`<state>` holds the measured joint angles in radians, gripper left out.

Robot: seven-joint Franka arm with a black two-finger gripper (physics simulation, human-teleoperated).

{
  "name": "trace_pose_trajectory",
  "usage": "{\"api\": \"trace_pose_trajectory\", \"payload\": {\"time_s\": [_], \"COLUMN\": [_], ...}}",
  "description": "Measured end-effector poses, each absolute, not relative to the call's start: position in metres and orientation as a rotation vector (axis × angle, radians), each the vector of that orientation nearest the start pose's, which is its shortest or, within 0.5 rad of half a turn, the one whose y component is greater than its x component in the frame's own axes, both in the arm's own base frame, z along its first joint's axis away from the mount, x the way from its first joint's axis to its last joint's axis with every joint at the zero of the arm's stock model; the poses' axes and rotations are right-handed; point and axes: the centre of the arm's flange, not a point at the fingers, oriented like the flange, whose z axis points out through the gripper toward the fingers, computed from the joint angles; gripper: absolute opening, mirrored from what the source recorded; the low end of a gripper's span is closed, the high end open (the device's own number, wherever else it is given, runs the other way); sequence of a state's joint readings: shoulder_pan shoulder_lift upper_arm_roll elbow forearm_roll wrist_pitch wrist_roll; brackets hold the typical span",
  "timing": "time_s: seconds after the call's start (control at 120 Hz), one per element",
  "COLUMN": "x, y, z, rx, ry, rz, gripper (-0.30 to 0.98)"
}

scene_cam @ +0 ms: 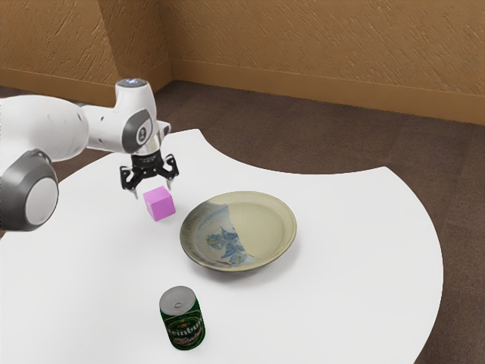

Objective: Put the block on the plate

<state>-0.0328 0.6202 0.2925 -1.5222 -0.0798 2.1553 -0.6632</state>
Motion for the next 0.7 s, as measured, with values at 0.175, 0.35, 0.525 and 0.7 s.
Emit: {"api": "trace_pose_trajectory", "payload": {"time_s": [0.175,0.35,0.525,0.7], "x": [0.703,0.703,0.712,0.714], "y": [0.147,0.153,0.148,0.148], "z": [0.304,0.289,0.284,0.271], "rx": [-2.719,-2.695,-2.697,-2.686], "ry": [-1.388,-1.435,-1.448,-1.462], "rz": [-0.114,-0.100,-0.121,-0.119], "gripper": [0.69,0.69,0.69,0.69]}}
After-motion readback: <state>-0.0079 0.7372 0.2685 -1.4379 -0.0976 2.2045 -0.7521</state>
